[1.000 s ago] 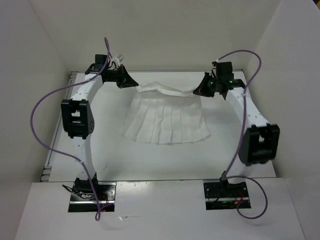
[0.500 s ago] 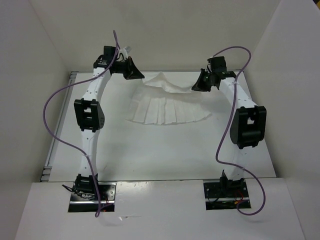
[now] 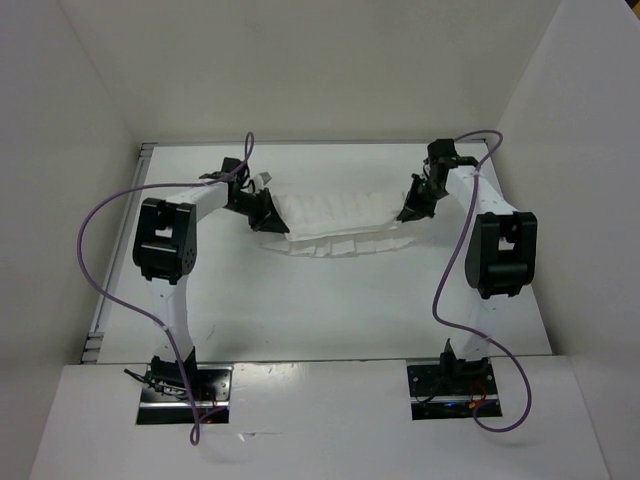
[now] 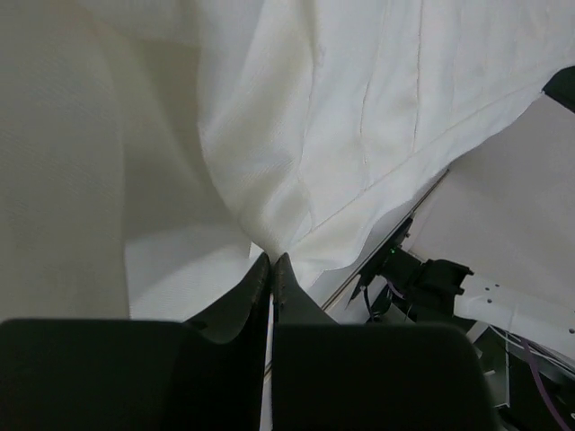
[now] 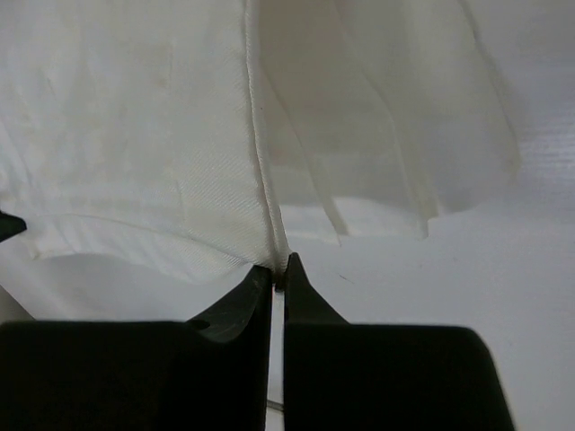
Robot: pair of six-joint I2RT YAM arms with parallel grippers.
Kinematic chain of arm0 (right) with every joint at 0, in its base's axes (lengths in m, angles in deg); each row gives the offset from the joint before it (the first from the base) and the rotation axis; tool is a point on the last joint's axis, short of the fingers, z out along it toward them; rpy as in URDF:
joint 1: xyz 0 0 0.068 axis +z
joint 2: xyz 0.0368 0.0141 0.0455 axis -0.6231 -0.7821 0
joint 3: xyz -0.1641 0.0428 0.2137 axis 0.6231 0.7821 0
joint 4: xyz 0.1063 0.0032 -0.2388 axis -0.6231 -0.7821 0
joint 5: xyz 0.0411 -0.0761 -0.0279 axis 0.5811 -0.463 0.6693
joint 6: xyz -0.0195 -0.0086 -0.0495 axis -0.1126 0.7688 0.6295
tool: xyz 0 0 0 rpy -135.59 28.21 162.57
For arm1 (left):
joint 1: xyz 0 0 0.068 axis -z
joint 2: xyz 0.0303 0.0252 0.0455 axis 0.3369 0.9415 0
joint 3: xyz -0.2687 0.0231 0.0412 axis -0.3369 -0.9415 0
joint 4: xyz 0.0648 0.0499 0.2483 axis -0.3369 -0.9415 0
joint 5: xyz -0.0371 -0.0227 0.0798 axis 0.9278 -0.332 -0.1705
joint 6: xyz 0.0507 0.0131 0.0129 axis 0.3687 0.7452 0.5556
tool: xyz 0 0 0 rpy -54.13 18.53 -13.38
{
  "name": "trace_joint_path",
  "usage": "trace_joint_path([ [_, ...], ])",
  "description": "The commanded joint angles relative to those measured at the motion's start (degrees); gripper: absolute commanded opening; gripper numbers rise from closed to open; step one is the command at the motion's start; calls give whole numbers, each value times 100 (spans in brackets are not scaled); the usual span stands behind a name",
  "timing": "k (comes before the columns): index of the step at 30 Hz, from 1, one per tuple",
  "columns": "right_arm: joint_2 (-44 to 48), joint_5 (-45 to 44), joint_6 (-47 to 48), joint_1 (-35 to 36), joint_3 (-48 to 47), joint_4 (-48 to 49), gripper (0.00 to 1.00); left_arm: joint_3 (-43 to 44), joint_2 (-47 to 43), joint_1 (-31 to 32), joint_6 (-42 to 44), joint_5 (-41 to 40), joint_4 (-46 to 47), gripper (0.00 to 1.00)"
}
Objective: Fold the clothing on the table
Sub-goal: Fold the skirt
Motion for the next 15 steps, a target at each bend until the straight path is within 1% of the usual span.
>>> trace_joint_path([
  [1,247,-325,195,-205,193,-351,0,-212,-453,-109,302,-360,185,0],
  [5,247,-184,257,-205,439,-412,0,-265,-453,-109,356,-412,132,0],
  [11,247,-298,257,-205,791,-465,0,-266,-400,-109,356,-474,132,0],
  [15,185,-350,257,-100,853,-465,0,-266,-347,-109,356,-474,132,0],
])
